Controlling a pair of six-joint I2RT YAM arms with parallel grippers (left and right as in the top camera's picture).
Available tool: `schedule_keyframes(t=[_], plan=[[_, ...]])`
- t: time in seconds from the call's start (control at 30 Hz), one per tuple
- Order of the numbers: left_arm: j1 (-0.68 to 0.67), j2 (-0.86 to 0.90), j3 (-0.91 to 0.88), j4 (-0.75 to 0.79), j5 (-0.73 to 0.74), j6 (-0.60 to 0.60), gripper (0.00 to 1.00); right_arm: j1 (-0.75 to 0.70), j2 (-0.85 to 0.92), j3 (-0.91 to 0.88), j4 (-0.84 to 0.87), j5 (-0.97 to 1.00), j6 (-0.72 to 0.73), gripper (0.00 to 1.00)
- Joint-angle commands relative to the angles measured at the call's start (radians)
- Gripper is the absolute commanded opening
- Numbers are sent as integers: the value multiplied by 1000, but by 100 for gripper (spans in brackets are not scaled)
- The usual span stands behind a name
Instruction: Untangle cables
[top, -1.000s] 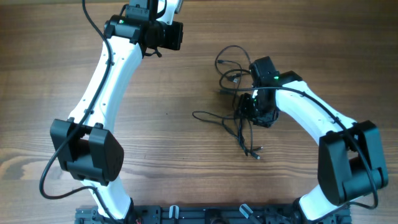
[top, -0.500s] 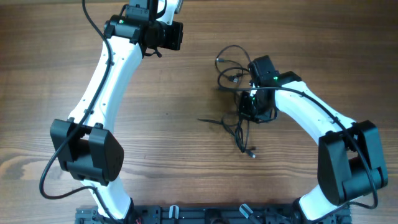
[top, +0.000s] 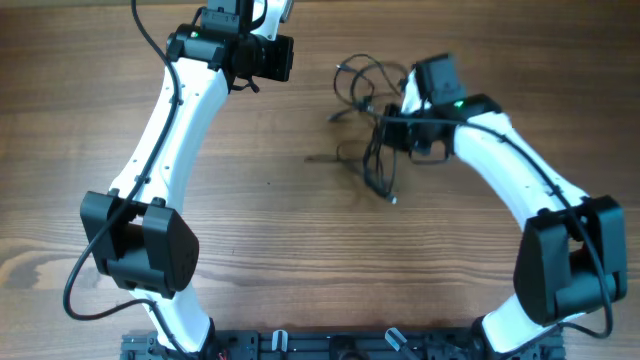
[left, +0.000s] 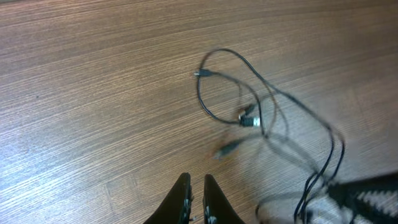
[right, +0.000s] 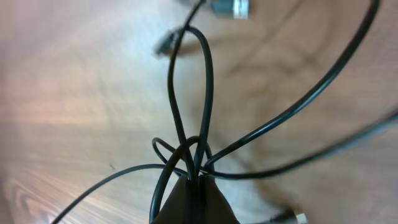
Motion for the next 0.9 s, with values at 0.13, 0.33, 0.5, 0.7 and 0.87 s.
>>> schedule_keyframes(t=[0.13,0.33,0.5,0.7,0.87], plan=[[8,-15,3,-6,32,-5,9,-99,17,100,6,-55,-32,5],[8,-15,3,-27,209,101,12,-143,17,100,73,-232,-78,5],[8,-15,3,-58,379,222,12,-153,17,100,176,-449,-109,5],[8,-15,3,-77,486,291,12,-153,15,101,258,-608,-90,4],[8,-15,3,-77,486,303,11,-153,8,101,296,-691,-86,5]])
